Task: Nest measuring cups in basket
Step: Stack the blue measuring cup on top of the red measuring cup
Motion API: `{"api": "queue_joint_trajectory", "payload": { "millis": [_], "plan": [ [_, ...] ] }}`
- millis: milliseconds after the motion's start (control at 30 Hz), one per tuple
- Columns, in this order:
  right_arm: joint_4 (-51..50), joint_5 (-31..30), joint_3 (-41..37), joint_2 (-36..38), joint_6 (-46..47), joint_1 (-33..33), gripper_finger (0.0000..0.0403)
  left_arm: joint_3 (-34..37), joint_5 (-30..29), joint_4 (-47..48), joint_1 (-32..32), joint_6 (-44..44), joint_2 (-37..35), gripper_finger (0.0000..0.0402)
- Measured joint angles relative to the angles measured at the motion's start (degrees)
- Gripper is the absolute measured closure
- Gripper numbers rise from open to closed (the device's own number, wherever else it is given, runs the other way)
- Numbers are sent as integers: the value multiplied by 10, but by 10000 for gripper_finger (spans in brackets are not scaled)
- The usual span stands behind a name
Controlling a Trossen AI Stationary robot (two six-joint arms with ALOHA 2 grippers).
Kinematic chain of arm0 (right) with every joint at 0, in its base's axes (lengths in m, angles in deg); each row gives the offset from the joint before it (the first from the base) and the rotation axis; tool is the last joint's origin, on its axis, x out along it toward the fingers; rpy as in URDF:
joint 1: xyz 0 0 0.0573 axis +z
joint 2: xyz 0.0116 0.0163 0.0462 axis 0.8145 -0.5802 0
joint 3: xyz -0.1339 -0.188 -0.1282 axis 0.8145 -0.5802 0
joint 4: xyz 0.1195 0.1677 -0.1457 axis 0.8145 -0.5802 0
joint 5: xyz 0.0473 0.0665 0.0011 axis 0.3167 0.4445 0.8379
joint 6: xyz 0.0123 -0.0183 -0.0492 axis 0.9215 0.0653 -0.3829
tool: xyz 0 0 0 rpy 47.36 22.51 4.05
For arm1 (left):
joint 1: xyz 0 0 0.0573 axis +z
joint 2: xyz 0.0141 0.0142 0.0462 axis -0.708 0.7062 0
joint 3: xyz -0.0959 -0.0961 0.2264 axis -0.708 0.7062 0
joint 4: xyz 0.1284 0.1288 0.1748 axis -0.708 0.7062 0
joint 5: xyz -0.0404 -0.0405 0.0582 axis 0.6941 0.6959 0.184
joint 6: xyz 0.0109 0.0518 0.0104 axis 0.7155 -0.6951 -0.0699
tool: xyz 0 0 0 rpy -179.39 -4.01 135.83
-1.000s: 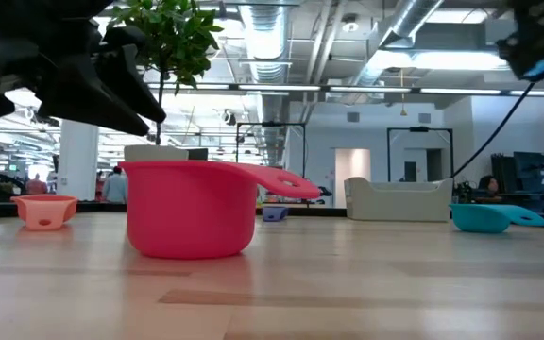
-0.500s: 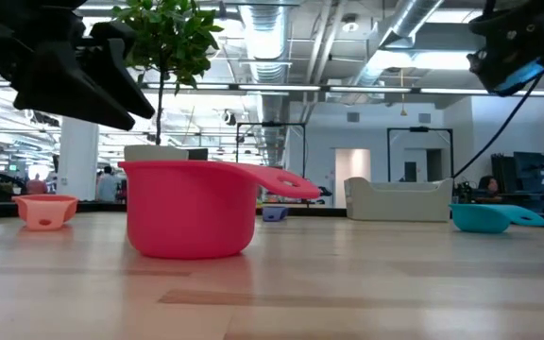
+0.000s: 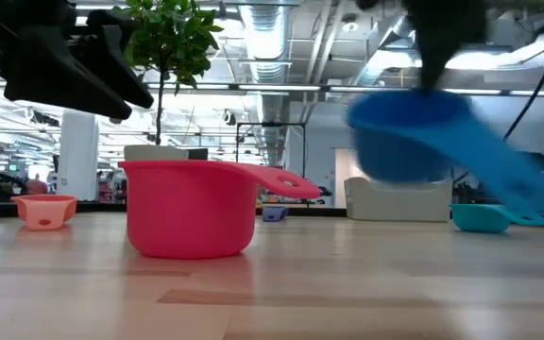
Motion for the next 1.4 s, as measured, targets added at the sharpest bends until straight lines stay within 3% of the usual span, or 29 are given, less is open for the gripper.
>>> {"api": "queue_joint_trajectory", "payload": {
  "millis": [200,367,567,767,900,1400],
  "plan": [
    [78,-19,43,0,-145,-50,398,0,-9,0,0,-6,0,232],
    [212,57,42,-20,-235,-75,399,0,-9,3,0,-5,0,232],
    [211,93,42,-30,-291,-99,399,0,-11,4,0,-1,0,232],
    [253,181,41,-51,-353,-119,398,0,-13,5,0,-1,0,232],
    [296,245,43,-81,-379,-125,399,0,-18,4,0,-8,0,232],
    [282,255,48,-116,-382,-139,391,0,-17,9,0,1,0,232]
  ]
}}
